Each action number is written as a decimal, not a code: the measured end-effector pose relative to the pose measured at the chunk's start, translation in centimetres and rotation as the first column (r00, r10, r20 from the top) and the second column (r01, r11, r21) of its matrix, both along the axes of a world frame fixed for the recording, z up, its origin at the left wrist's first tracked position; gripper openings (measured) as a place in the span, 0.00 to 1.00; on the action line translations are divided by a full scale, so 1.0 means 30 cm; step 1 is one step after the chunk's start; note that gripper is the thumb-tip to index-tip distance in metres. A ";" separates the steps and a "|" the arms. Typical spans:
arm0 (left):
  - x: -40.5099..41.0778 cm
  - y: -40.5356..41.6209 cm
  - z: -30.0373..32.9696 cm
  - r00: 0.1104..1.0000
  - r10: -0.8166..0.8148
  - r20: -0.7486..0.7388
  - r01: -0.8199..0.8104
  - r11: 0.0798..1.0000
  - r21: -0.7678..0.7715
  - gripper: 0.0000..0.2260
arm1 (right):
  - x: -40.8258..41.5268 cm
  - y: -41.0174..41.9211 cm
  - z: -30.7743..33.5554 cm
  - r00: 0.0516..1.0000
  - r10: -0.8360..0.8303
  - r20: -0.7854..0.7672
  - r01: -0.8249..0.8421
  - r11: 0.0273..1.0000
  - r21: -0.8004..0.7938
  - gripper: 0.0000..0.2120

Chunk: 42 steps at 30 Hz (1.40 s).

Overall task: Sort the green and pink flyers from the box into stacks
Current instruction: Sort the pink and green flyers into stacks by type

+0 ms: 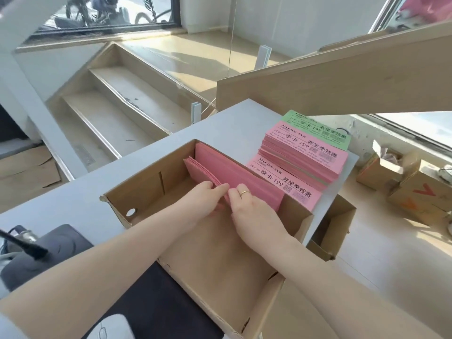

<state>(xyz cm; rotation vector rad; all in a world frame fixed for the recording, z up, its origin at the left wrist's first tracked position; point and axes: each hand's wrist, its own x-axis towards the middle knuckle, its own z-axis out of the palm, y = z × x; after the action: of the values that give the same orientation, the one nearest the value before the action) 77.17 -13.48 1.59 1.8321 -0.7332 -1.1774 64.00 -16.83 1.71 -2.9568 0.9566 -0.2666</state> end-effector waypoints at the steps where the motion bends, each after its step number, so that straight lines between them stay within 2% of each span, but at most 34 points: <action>1: 0.001 -0.007 -0.005 0.998 0.044 -0.053 -0.043 0.999 0.017 0.15 | 0.006 -0.004 -0.002 0.999 -0.031 -0.025 0.034 0.995 0.093 0.19; 3: -0.008 -0.025 -0.018 0.986 0.115 -0.120 -0.110 0.993 0.048 0.18 | 0.011 -0.021 -0.008 0.990 -0.059 -0.128 0.090 0.962 0.258 0.18; 4: -0.014 -0.034 -0.029 0.985 0.142 -0.099 -0.137 0.989 0.060 0.20 | 0.013 -0.027 -0.010 0.986 -0.034 -0.162 0.079 0.956 0.283 0.15; 7: -0.032 -0.038 -0.040 0.966 0.161 0.204 -0.185 0.977 0.108 0.20 | 0.015 -0.027 -0.005 0.979 0.061 -0.197 0.010 0.939 0.343 0.13; 9: -0.028 -0.023 -0.027 0.934 0.169 0.314 -0.206 0.974 0.090 0.20 | 0.001 -0.029 0.005 0.981 0.111 -0.156 -0.031 0.896 0.444 0.14; 12: -0.014 0.028 0.047 0.931 0.148 0.335 -0.149 0.989 -0.021 0.17 | -0.033 -0.048 0.050 0.994 0.082 0.074 -0.108 0.863 0.494 0.13; 14: -0.006 0.063 0.125 0.908 0.095 0.409 -0.060 0.993 -0.098 0.14 | -0.057 -0.073 0.094 0.955 0.033 0.296 -0.169 0.880 0.445 0.12; 16: -0.001 0.079 0.215 0.848 0.038 0.529 0.038 0.990 -0.132 0.15 | -0.077 -0.110 0.148 0.889 -0.015 0.458 -0.193 0.893 0.405 0.13; 18: 0.000 0.077 0.296 0.780 -0.003 0.626 0.111 0.985 -0.134 0.17 | -0.093 -0.154 0.208 0.841 -0.071 0.536 -0.191 0.888 0.418 0.20; 21: -0.008 0.038 0.405 0.645 -0.058 0.762 0.213 0.971 -0.106 0.19 | -0.125 -0.230 0.304 0.772 -0.209 0.600 -0.205 0.812 0.546 0.29; 24: -0.037 -0.030 0.502 0.581 -0.150 0.800 0.335 0.940 -0.067 0.18 | -0.181 -0.325 0.362 0.707 -0.267 0.655 -0.217 0.800 0.560 0.32; 26: -0.072 -0.084 0.547 0.623 -0.160 0.766 0.362 0.927 -0.101 0.15 | -0.218 -0.391 0.380 0.657 -0.305 0.689 -0.222 0.795 0.564 0.36; 28: -0.104 -0.147 0.563 0.756 -0.101 0.646 0.317 0.921 -0.227 0.13 | -0.248 -0.452 0.370 0.605 -0.436 0.667 -0.225 0.709 0.668 0.43; 29: -0.118 -0.184 0.559 0.842 -0.063 0.536 0.264 0.915 -0.306 0.12 | -0.258 -0.481 0.353 0.594 -0.496 0.633 -0.254 0.631 0.733 0.43; 31: -0.140 -0.270 0.541 0.959 0.013 0.284 0.119 0.888 -0.444 0.13 | -0.269 -0.523 0.313 0.624 -0.529 0.574 -0.343 0.475 0.810 0.32; 32: -0.151 -0.315 0.526 0.985 0.037 0.171 0.054 0.867 -0.496 0.13 | -0.274 -0.536 0.298 0.646 -0.514 0.564 -0.369 0.437 0.820 0.24; 34: -0.182 -0.398 0.490 0.999 0.045 -0.012 -0.043 0.816 -0.576 0.12 | -0.289 -0.556 0.281 0.627 -0.506 0.593 -0.407 0.436 0.802 0.13; 36: -0.218 -0.466 0.436 0.990 0.042 -0.137 -0.118 0.784 -0.610 0.12 | -0.315 -0.583 0.273 0.567 -0.528 0.632 -0.489 0.402 0.774 0.14; 38: -0.245 -0.519 0.372 0.975 0.047 -0.219 -0.173 0.782 -0.599 0.12 | -0.335 -0.604 0.264 0.582 -0.504 0.638 -0.516 0.377 0.769 0.14; 40: -0.254 -0.558 0.327 0.954 0.046 -0.296 -0.217 0.787 -0.577 0.12 | -0.347 -0.639 0.241 0.647 -0.420 0.637 -0.438 0.479 0.760 0.06; 42: -0.227 -0.583 0.304 0.919 0.013 -0.394 -0.262 0.767 -0.586 0.12 | -0.361 -0.686 0.225 0.708 -0.336 0.621 -0.368 0.575 0.730 0.12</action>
<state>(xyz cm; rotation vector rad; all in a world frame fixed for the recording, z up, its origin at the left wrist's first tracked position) 70.35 -30.97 10.72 1.0389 -0.6507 -0.9738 53.17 -37.41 8.46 -1.7051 0.6380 -0.6805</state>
